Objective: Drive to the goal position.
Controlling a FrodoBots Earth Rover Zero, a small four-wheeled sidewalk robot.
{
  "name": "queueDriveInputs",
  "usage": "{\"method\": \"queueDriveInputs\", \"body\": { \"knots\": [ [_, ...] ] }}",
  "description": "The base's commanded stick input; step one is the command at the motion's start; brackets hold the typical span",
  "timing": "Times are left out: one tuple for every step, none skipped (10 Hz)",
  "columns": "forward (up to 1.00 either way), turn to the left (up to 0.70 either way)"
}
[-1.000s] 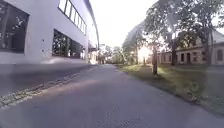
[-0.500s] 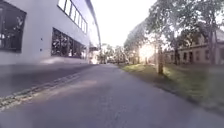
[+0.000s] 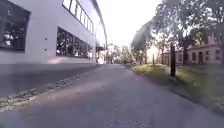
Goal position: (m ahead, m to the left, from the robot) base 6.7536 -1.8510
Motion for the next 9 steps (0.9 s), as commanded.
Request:
{"method": "queueDriveInputs", "body": {
  "knots": [
    [0.70, 0.00],
    [0.70, 0.00],
    [0.70, 0.00],
    [0.70, 0.00],
    [0.70, 0.00],
    [0.70, 0.00],
    [0.70, 0.00],
    [0.70, 0.00],
    [0.70, 0.00]
  ]
}}
